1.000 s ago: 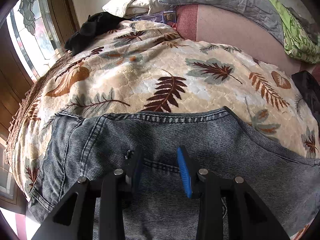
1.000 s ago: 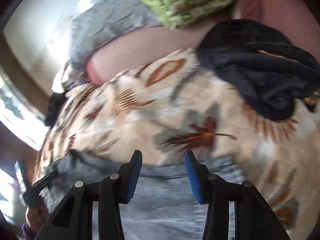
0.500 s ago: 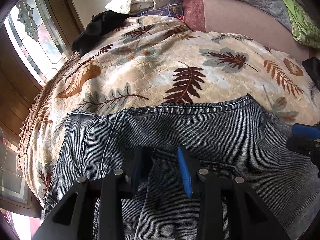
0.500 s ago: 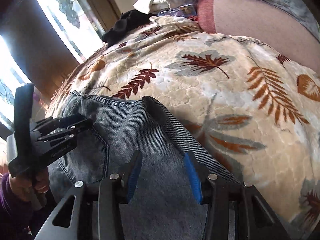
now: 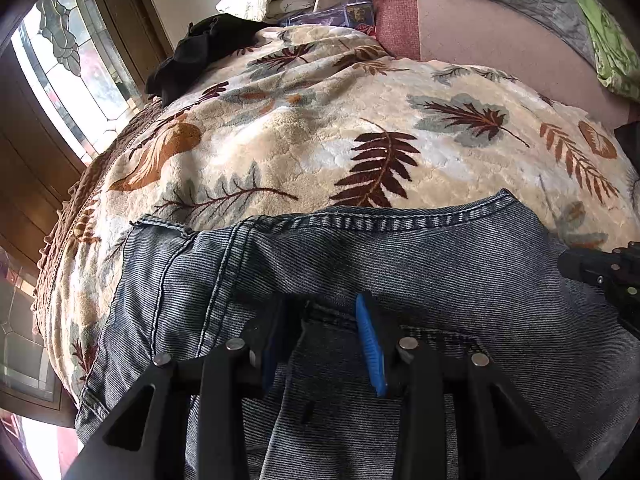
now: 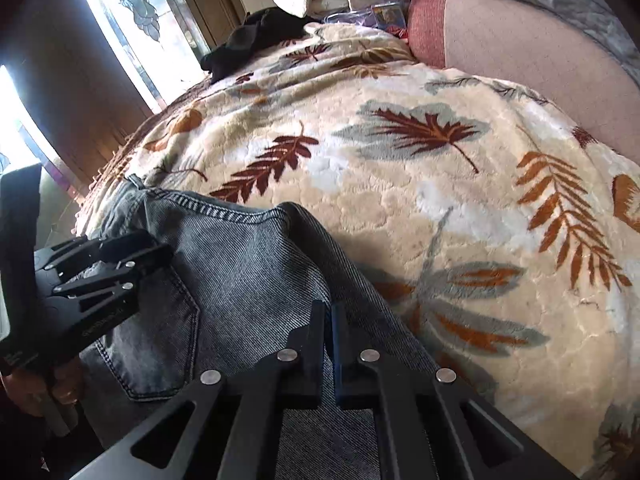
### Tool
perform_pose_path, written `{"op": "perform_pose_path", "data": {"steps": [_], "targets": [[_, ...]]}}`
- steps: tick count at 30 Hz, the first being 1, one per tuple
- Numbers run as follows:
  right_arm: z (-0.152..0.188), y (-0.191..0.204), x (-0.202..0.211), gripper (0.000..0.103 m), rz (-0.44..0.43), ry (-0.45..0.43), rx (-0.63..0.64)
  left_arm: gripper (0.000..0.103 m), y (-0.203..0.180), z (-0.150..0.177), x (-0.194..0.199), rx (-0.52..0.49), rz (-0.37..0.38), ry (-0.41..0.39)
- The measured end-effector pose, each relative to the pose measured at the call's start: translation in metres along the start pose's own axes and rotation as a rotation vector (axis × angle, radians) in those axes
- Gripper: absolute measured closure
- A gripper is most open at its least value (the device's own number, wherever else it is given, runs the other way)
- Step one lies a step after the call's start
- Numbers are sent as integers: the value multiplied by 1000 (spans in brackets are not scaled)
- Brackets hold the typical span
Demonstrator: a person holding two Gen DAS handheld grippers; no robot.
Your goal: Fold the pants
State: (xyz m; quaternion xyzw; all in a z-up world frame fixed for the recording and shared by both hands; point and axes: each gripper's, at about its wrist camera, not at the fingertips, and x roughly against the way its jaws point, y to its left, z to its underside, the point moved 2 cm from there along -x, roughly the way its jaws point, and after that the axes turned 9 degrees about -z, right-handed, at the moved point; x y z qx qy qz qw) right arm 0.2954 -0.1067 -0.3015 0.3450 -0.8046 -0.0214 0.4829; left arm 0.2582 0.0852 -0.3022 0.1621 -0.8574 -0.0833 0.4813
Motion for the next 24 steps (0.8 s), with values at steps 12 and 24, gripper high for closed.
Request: {"op": "perform_pose_path", "data": {"steps": [12, 24], "targets": [[-11, -27, -19, 98, 65, -43, -170, 65, -15, -10, -9, -3, -75, -11], [104, -102, 195, 95, 319, -210, -449, 48, -26, -3, 49, -27, 83, -143]]}}
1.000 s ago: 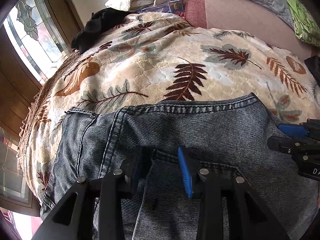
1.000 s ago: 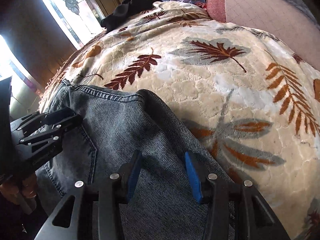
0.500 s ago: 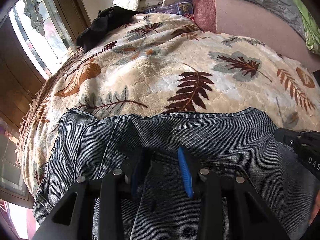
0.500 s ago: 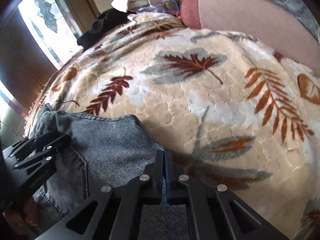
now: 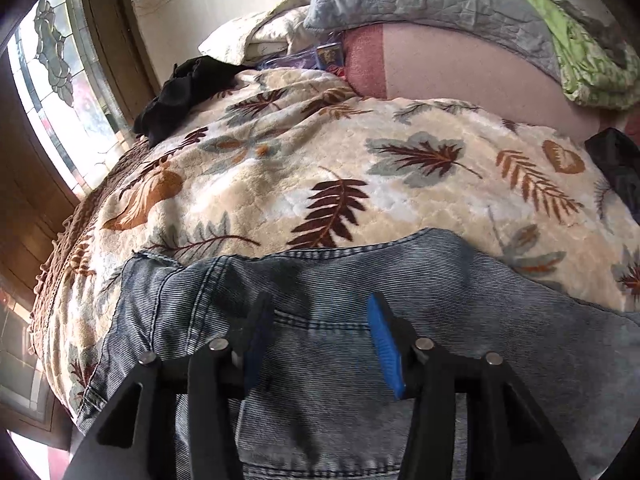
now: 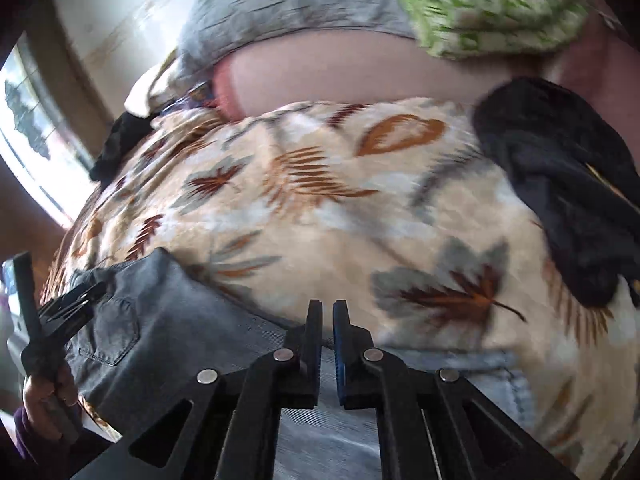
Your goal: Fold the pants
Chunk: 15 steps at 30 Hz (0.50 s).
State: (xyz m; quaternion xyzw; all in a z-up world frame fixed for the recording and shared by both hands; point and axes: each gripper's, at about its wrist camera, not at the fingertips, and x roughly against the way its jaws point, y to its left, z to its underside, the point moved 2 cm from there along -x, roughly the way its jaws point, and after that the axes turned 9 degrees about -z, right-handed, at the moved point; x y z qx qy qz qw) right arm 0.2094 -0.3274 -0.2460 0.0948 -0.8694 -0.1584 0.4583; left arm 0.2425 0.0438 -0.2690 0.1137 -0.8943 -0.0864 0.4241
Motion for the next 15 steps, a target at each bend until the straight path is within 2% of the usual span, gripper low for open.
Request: {"op": "perform_pose_path", "data": {"steps": [3, 6, 8, 11, 13, 15], "targets": [[18, -63, 23, 94, 64, 1, -149, 47, -23, 8, 11, -58, 84, 7], [33, -100, 27, 94, 83, 18, -226, 47, -46, 18, 10, -120, 126, 58], [39, -112, 21, 94, 70, 49, -261, 47, -57, 23, 8, -146, 138, 83], [45, -117, 15, 94, 63, 76, -253, 47, -67, 26, 10, -178, 115, 73], [44, -118, 16, 94, 49, 56, -254, 47, -69, 26, 10, -187, 109, 62], [39, -121, 24, 94, 12, -5, -271, 47, -70, 26, 10, -195, 101, 58]]}}
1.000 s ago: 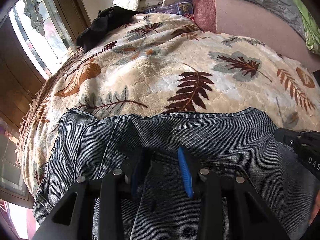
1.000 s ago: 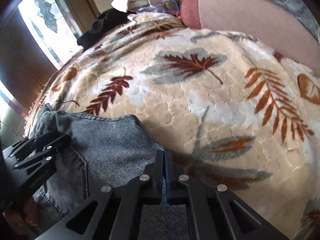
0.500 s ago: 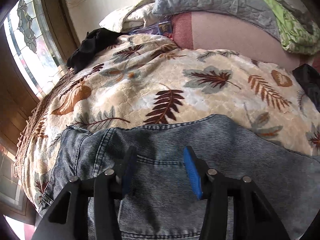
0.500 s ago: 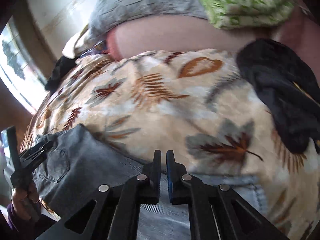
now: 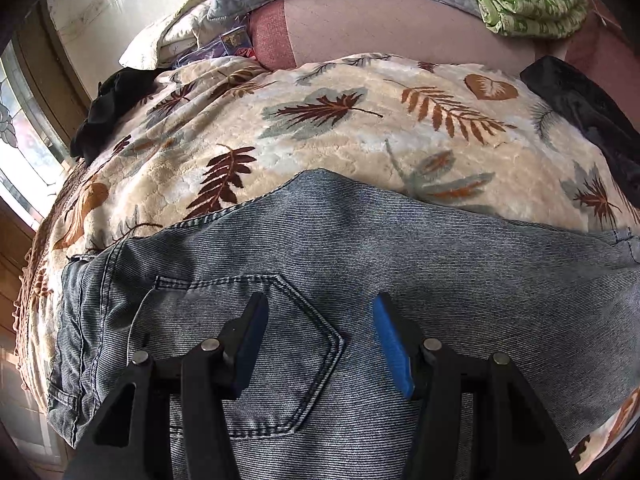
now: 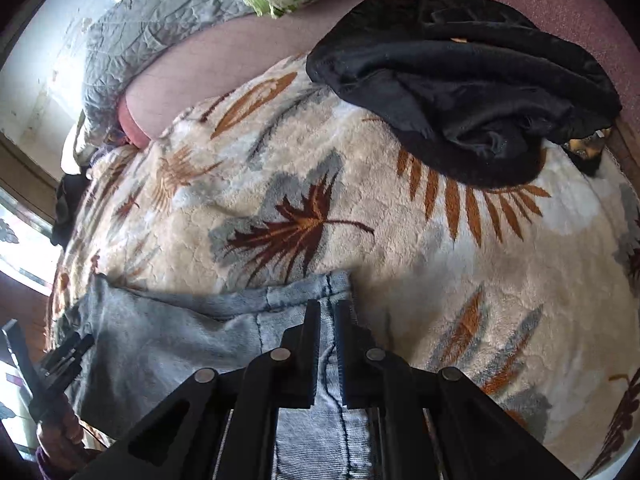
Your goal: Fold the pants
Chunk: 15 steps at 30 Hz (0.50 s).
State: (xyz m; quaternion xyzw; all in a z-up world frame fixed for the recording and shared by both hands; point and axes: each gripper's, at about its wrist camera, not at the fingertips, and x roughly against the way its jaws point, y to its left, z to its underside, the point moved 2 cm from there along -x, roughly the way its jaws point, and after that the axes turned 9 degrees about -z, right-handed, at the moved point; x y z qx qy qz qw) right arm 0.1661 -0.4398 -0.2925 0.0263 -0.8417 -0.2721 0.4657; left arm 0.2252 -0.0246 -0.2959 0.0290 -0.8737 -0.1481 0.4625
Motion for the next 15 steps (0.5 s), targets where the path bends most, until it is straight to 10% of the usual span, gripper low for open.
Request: {"op": "perform_pose_path", "data": {"steps": [2, 5, 6, 10, 15], "targets": [[-4, 5, 13, 82, 5, -77, 37, 47, 0, 0, -3, -3, -12, 5], [-3, 7, 37, 14, -54, -198, 38, 47, 1, -1, -2, 7, -6, 1], [-2, 6, 40, 6, -79, -203, 21, 47, 1, -1, 0, 8, -6, -4], [0, 1, 33, 12, -32, -144, 10, 47, -4, -2, 5, -11, -10, -24], [6, -6, 7, 49, -29, -17, -20, 47, -7, -1, 8, -20, -8, -28]]}}
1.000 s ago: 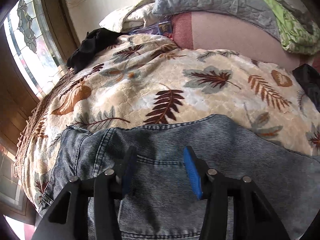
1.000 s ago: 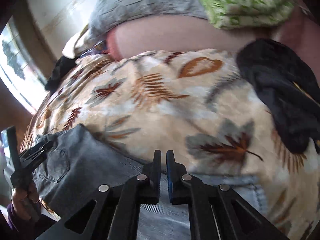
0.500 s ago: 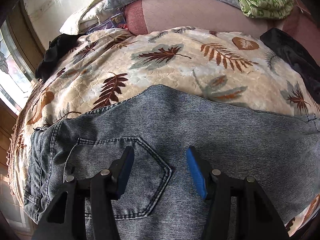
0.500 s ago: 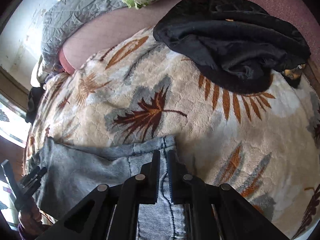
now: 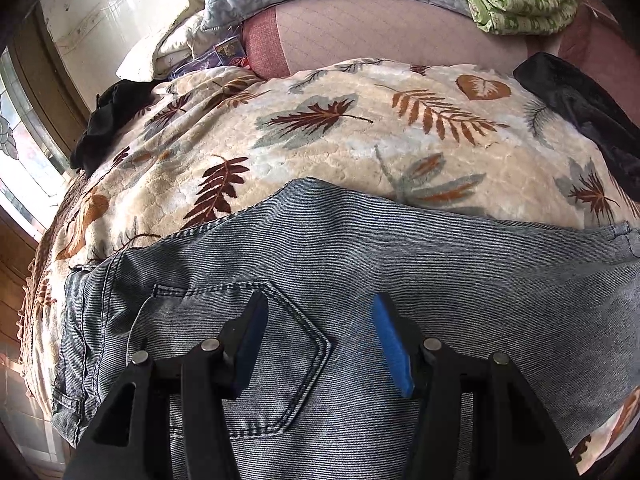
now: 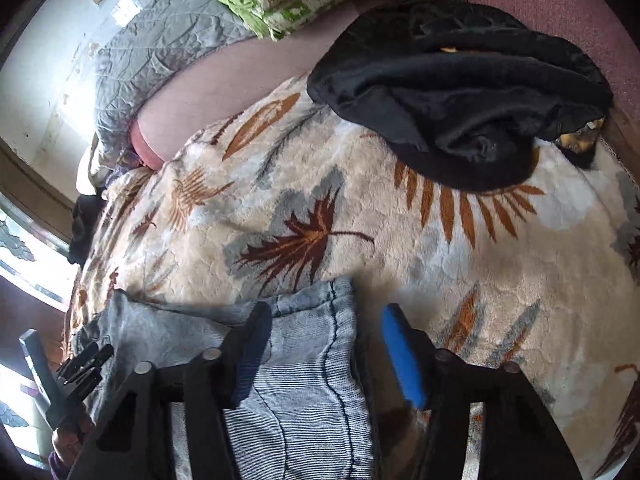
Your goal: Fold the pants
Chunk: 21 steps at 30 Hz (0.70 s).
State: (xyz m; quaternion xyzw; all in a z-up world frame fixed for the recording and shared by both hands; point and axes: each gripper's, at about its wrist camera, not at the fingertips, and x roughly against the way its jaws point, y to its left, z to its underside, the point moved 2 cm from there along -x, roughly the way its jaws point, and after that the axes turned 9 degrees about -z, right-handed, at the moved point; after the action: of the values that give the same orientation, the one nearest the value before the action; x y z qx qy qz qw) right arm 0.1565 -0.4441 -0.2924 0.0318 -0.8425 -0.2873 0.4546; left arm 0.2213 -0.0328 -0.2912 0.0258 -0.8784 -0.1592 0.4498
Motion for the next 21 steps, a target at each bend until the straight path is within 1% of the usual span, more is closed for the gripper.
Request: {"op": "perform_pose_path", "data": {"steps": [2, 3, 5, 8, 10, 12, 14, 16, 18, 19, 20, 21], "targets": [[2, 1, -10, 49, 16, 26, 13, 47, 1, 0, 0, 2, -2, 0], [3, 2, -14, 56, 17, 40, 19, 47, 1, 0, -1, 3, -1, 3], [4, 7, -20, 65, 34, 51, 49, 47, 2, 0, -2, 5, -2, 5], [6, 13, -25, 86, 102, 46, 106, 47, 2, 0, -4, 5, -1, 13], [4, 12, -21, 86, 104, 19, 101, 47, 2, 1, -5, 5, -3, 19], [0, 15, -10, 87, 106, -37, 110, 47, 3, 1, -6, 8, -8, 24], [-5, 18, 1, 87, 83, -98, 104, 47, 5, 1, -7, 18, -19, 24], [-8, 19, 1, 87, 85, -118, 104, 47, 7, 0, -8, 31, -26, 24], [-9, 13, -11, 87, 117, -84, 87, 47, 7, 1, -11, 34, -42, 32], [-9, 5, -20, 87, 142, -55, 70, 47, 7, 2, -14, 31, -52, 42], [-7, -3, -32, 87, 156, -2, 51, 47, 6, 3, -17, 27, -52, 56], [-6, -8, -38, 82, 146, 17, 39, 47, 4, 4, -20, 22, -51, 69]]}}
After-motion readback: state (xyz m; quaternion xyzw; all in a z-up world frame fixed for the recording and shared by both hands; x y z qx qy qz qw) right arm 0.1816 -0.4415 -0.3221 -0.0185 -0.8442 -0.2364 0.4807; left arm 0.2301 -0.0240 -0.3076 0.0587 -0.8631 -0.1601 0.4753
